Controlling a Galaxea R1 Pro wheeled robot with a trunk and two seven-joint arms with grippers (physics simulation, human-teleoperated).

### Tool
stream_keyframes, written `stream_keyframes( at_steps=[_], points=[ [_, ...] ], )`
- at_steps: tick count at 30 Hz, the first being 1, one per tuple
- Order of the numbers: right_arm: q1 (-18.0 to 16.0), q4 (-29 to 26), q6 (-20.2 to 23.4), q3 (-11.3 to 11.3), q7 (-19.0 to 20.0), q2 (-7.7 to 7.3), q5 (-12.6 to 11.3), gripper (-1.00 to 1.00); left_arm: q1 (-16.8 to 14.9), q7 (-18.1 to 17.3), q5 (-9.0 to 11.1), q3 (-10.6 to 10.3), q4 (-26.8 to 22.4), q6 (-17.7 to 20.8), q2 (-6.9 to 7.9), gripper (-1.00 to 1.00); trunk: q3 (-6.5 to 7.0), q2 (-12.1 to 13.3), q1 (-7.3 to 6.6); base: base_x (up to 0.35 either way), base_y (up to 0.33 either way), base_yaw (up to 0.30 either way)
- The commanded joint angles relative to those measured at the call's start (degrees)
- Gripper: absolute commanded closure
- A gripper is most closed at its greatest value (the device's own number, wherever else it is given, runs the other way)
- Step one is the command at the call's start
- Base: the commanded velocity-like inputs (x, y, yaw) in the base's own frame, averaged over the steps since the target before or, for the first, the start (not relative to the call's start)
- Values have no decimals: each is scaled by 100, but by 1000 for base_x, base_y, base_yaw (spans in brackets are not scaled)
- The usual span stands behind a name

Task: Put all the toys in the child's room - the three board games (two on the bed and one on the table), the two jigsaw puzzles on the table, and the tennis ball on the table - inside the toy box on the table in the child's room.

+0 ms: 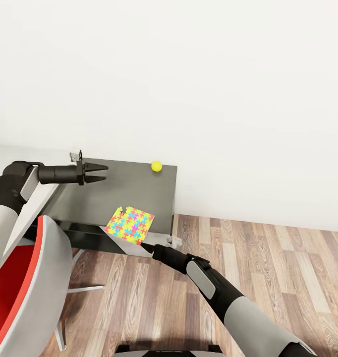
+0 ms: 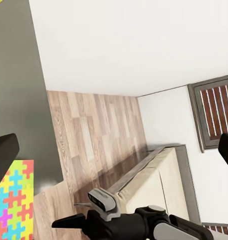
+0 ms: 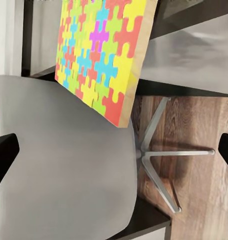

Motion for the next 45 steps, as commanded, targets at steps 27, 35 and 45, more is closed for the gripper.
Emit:
stream_keyframes(
  at_steps=[27, 35, 45],
  points=[
    [-4, 70, -979, -15, -23, 151, -156, -100, -6, -20, 18, -26, 1, 44, 7, -100, -8, -10, 3, 38, 22, 0],
    [-5, 95, -974, -21, -24, 162, -159, -100, -5, -38, 15, -29, 1, 44, 7, -100, -8, -10, 3, 0, 0, 0],
    [-5, 98, -961, -24, -30, 162, -163, -100, -6, -353, 0, -33, 1, 44, 7, -100, -8, -10, 3, 0, 0, 0]
  ],
)
